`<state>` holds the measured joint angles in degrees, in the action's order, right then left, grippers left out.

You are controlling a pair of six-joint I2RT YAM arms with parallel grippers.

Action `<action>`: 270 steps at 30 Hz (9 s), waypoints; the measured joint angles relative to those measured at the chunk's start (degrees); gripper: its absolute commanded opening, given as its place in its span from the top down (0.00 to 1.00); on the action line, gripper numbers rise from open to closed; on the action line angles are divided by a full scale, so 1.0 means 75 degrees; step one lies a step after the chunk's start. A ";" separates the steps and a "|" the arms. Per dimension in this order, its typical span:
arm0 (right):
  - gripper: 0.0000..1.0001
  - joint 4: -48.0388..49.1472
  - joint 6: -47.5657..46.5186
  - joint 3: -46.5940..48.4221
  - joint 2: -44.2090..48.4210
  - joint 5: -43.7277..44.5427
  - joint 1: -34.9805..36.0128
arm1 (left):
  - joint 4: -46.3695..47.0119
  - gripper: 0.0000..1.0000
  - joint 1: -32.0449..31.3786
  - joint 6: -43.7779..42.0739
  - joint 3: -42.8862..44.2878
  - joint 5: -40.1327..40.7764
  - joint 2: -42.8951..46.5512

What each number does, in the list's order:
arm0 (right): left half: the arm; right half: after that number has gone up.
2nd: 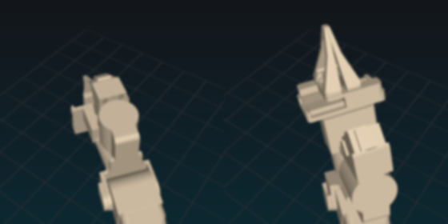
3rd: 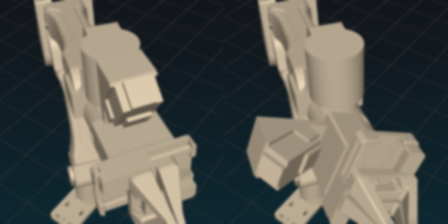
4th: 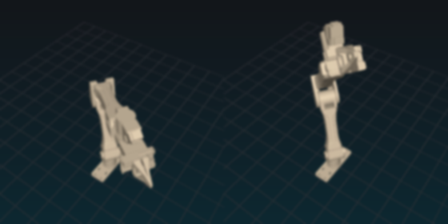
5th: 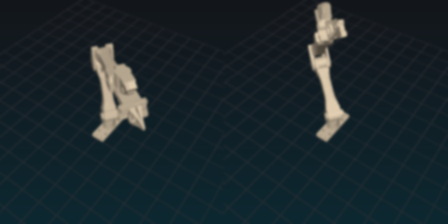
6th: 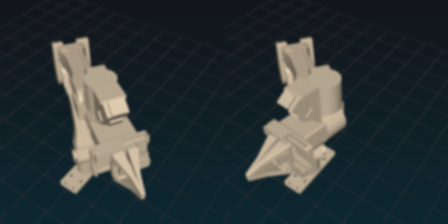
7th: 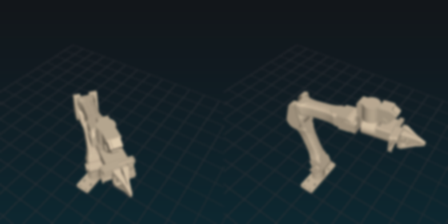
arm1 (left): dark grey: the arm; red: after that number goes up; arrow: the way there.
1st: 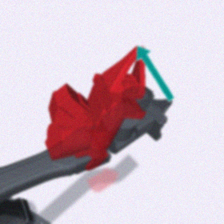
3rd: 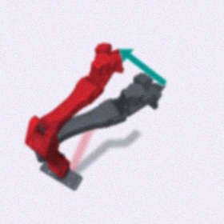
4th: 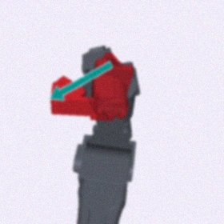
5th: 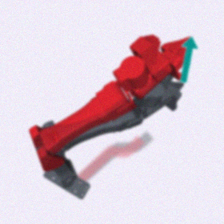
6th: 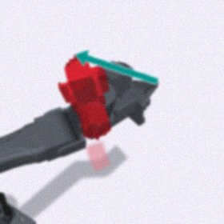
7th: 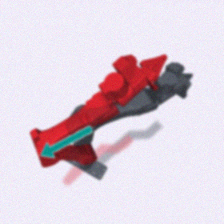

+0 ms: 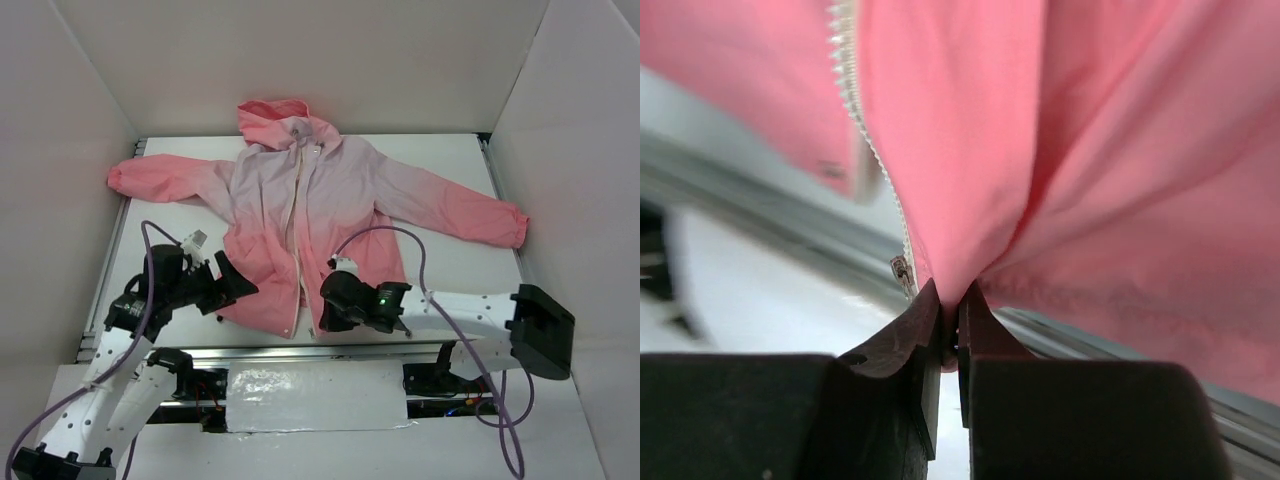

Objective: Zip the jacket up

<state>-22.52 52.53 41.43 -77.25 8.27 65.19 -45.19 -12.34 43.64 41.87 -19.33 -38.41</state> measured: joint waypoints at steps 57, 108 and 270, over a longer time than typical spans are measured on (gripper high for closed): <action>0.27 0.1524 -0.0344 -0.0909 0.3657 -0.1265 -0.1029 | 0.8262 1.00 -0.3051 0.2267 -0.1973 -0.1853 -0.2678; 1.00 0.3888 0.0437 -0.2349 0.3474 -0.2498 -0.1483 | 0.3191 0.49 -0.3538 0.1195 0.0026 0.2113 -0.2011; 1.00 0.8888 0.2305 -0.4686 0.4339 -0.4197 -0.2978 | 0.8378 1.00 -0.6339 0.3646 -0.2372 0.5082 -0.0901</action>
<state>44.14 69.82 6.28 -44.71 -23.20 42.85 17.65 -59.88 70.98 24.08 18.79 -45.17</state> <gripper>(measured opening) 0.155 0.225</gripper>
